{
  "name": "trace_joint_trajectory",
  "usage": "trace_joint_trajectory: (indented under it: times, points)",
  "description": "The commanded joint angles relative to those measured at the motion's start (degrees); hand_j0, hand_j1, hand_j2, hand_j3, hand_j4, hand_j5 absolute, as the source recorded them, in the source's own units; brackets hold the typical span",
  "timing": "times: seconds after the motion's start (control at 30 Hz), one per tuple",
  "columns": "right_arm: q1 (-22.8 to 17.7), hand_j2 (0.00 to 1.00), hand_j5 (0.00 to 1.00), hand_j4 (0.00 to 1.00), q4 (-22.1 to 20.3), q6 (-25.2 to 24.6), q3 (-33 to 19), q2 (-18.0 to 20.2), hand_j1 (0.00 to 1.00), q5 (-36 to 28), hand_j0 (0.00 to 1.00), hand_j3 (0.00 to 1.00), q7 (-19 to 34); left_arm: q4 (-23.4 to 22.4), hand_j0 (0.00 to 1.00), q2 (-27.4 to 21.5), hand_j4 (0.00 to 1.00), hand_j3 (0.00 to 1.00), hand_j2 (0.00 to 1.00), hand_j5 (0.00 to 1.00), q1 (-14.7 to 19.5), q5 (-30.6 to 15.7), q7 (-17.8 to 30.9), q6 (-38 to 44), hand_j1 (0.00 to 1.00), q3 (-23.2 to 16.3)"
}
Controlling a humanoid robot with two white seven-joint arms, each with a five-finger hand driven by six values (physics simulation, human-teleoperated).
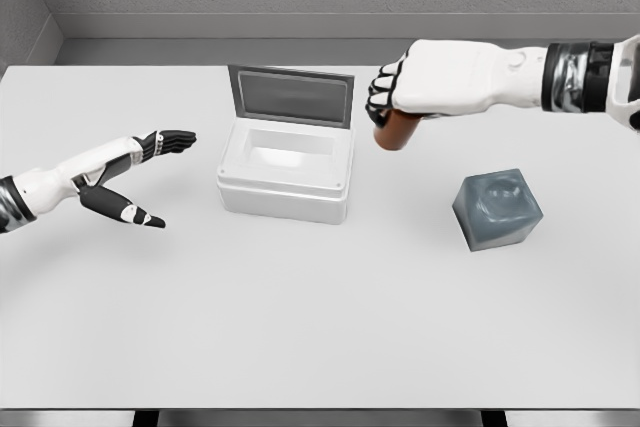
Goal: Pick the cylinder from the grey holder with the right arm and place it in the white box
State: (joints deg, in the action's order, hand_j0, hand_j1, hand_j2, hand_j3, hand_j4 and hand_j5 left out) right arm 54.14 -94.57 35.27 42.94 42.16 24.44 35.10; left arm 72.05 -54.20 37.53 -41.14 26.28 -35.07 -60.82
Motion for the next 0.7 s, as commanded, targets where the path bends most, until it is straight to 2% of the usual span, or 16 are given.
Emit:
trace_joint_trajectory:
  times: [0.0,0.07,0.23,0.47,0.67]
  points:
    - [0.09,0.20,0.20,0.20,1.40,-0.27,1.89,-3.74,0.20,-0.36,0.20,0.20,-0.10,0.03,1.00,-0.03,1.00,1.00,1.00,1.00,0.00,-0.43,0.00,0.07,1.00,0.09]
    - [0.70,0.20,0.20,0.20,2.37,-0.27,2.33,-4.89,0.20,-0.35,0.20,0.20,-0.10,0.03,1.00,-0.03,1.00,1.00,1.00,1.00,0.00,-0.43,0.00,0.07,1.00,0.09]
    - [2.37,0.20,0.20,0.20,9.13,-0.27,4.44,-9.81,0.20,2.90,0.20,0.20,-0.10,0.03,1.00,-0.03,1.00,1.00,1.00,1.00,0.00,-0.35,0.00,0.07,1.00,0.09]
    - [3.08,0.20,0.20,0.20,10.19,-0.27,5.93,-11.22,0.20,3.69,0.20,0.20,-0.10,0.03,1.00,-0.03,1.00,1.00,1.00,1.00,0.00,-0.35,0.00,0.07,1.00,0.09]
    - [3.69,0.20,0.20,0.20,12.91,-0.27,6.55,-13.15,0.20,3.86,0.20,0.20,-0.10,0.03,1.00,-0.03,1.00,1.00,1.00,1.00,0.00,-0.35,0.00,0.07,1.00,0.09]
